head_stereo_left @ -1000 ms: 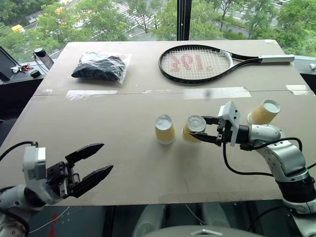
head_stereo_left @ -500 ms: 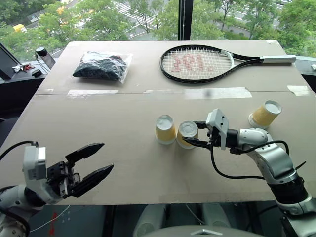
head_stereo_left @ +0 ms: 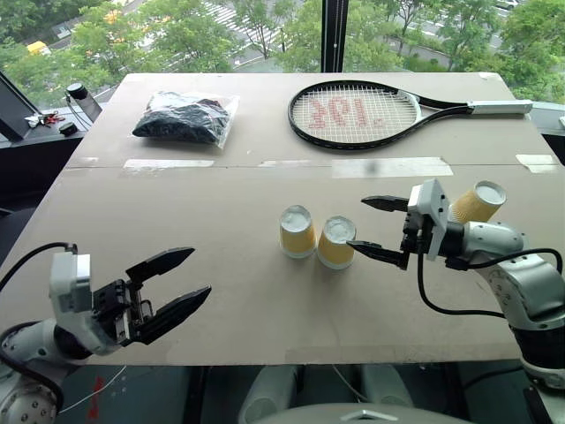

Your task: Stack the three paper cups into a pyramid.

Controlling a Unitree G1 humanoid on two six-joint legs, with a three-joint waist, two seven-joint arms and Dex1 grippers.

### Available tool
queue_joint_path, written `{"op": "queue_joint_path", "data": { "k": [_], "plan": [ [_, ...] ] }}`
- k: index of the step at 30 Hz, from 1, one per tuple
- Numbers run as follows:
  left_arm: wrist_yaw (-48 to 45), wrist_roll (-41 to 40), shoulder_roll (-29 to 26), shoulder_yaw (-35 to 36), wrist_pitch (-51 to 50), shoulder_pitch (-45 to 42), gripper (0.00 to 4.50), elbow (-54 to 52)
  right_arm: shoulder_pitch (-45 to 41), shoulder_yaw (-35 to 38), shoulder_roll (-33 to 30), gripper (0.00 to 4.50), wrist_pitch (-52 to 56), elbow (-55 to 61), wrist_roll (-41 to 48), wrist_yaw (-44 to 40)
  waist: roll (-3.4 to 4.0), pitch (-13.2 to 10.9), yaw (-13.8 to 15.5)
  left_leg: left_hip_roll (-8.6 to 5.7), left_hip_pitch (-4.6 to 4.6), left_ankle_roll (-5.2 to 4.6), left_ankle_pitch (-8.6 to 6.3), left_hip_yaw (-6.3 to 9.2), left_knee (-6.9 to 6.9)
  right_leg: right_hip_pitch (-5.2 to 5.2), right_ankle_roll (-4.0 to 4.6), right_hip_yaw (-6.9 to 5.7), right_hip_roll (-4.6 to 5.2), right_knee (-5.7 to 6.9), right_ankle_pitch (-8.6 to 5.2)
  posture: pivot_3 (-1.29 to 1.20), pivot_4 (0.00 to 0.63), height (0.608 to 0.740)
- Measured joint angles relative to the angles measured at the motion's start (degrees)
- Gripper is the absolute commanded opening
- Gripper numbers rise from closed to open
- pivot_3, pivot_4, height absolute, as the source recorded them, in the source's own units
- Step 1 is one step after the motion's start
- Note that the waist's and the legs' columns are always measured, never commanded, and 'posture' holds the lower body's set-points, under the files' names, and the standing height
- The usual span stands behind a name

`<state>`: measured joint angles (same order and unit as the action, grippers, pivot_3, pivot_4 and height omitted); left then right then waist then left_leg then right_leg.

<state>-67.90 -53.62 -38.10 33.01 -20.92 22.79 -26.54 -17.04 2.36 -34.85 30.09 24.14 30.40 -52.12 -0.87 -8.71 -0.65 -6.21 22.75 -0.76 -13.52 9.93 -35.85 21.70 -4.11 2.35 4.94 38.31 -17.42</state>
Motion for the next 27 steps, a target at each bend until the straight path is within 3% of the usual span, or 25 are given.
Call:
{"op": "queue_joint_path", "data": {
  "k": [5,7,12,27],
  "plan": [
    [0.0,0.0,-0.6,-2.2,-0.2,-2.7,4.5,0.0,-1.0,5.8,-1.0,4.42,1.6,-0.9,-0.7,6.9,0.0,0.0,-0.2,0.0,-0.02,0.07,0.04,-0.02,0.0,0.0,0.0,0.01,-0.01,0.01,0.0,0.0,0.15,0.74],
    [-0.2,0.0,-0.8,-3.9,-0.3,-4.8,4.5,0.1,-2.2,8.3,-3.3,4.42,1.8,-6.5,-8.0,15.8,-0.01,0.0,0.1,-0.02,-0.02,0.08,0.05,-0.03,-0.01,0.03,0.01,-0.01,0.01,0.0,0.01,0.0,0.15,0.74],
    [-0.5,0.2,-0.8,-5.9,-0.5,-6.4,4.5,0.7,0.1,10.1,-4.1,4.42,1.9,-11.3,-14.5,23.4,0.0,0.0,0.0,-0.01,0.0,0.09,0.05,-0.04,0.06,0.04,0.01,0.02,0.0,-0.01,0.0,0.0,0.15,0.74],
    [-1.8,1.4,-0.6,-6.8,0.0,-7.0,4.5,2.5,4.6,17.2,-1.5,4.42,6.9,-12.3,-14.0,30.1,0.04,0.0,-0.2,-0.01,-0.01,0.08,0.05,-0.07,0.0,0.0,0.0,0.03,-0.01,0.0,0.01,0.0,0.15,0.74]
  ]
}}
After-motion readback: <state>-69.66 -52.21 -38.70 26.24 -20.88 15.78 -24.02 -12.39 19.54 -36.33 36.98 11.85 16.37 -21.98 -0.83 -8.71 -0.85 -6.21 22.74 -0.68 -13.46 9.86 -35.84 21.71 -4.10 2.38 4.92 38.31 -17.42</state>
